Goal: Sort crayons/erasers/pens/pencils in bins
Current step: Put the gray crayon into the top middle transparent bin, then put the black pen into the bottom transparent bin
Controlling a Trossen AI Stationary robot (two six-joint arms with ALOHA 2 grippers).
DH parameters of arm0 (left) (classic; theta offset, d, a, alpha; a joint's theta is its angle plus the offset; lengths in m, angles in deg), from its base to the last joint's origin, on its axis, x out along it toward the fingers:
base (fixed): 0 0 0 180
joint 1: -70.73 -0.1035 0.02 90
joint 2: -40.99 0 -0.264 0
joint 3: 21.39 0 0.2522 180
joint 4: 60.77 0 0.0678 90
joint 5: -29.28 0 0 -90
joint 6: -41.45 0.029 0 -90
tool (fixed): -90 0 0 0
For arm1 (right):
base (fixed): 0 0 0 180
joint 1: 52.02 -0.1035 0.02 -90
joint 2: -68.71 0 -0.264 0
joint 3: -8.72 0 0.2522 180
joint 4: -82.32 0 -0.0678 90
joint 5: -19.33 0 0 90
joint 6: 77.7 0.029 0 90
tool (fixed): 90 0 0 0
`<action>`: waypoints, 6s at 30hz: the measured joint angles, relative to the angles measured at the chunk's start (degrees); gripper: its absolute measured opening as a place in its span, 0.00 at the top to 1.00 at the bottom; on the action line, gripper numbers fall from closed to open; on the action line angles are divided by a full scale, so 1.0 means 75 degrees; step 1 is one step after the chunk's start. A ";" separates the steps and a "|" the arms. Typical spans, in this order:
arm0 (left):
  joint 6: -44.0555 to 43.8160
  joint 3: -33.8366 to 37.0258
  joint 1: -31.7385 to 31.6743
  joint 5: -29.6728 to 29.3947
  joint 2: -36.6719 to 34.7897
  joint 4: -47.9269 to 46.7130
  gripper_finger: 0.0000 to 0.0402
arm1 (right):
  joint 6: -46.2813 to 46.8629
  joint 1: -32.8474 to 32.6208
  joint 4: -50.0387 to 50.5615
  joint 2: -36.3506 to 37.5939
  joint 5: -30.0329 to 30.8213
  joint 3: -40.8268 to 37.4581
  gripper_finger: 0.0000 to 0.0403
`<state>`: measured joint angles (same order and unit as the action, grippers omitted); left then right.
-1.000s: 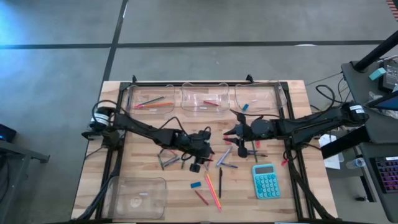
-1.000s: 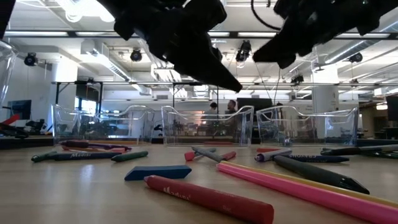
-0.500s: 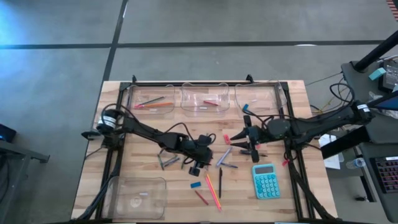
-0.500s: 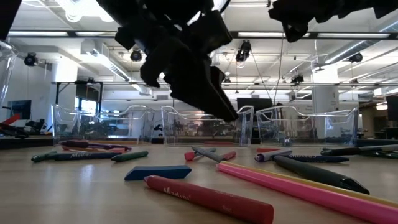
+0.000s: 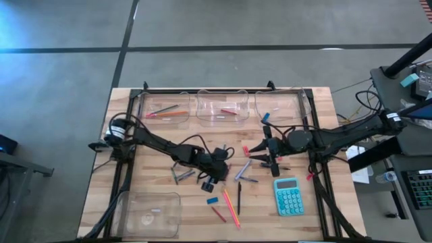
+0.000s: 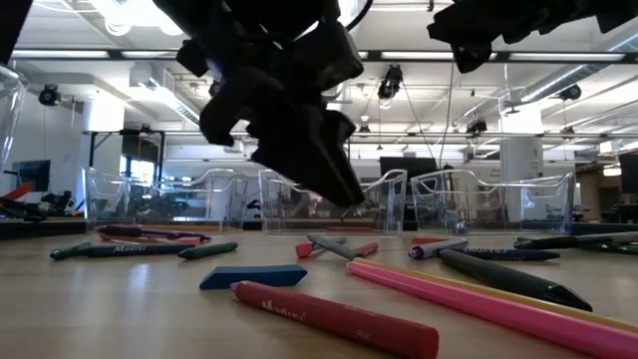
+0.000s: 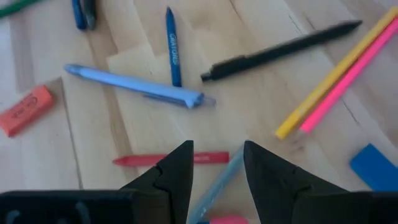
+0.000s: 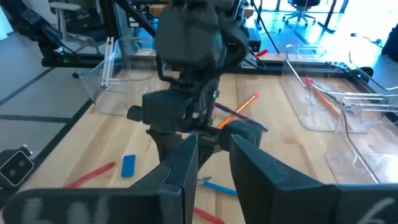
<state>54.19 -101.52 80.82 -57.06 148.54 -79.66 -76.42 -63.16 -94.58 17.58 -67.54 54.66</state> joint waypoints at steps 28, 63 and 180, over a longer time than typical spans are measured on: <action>0.0376 0.0015 0.0181 -0.0219 0.0454 -0.0017 0.68 | -0.0052 0.0000 0.0015 -0.0201 0.0260 -0.0012 0.80; 0.0337 0.0015 0.0172 -0.0307 0.0821 0.0071 0.68 | -0.0038 0.0003 0.0050 -0.0204 0.0260 -0.0023 0.82; -0.0671 0.2812 0.0221 -0.2882 -0.4547 0.2684 0.92 | 0.4692 -0.0213 0.6257 -0.0240 -0.0014 -0.0144 0.69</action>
<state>49.15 -80.43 82.48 -78.67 114.44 -59.53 -41.23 -64.75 -47.65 15.78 -67.65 53.58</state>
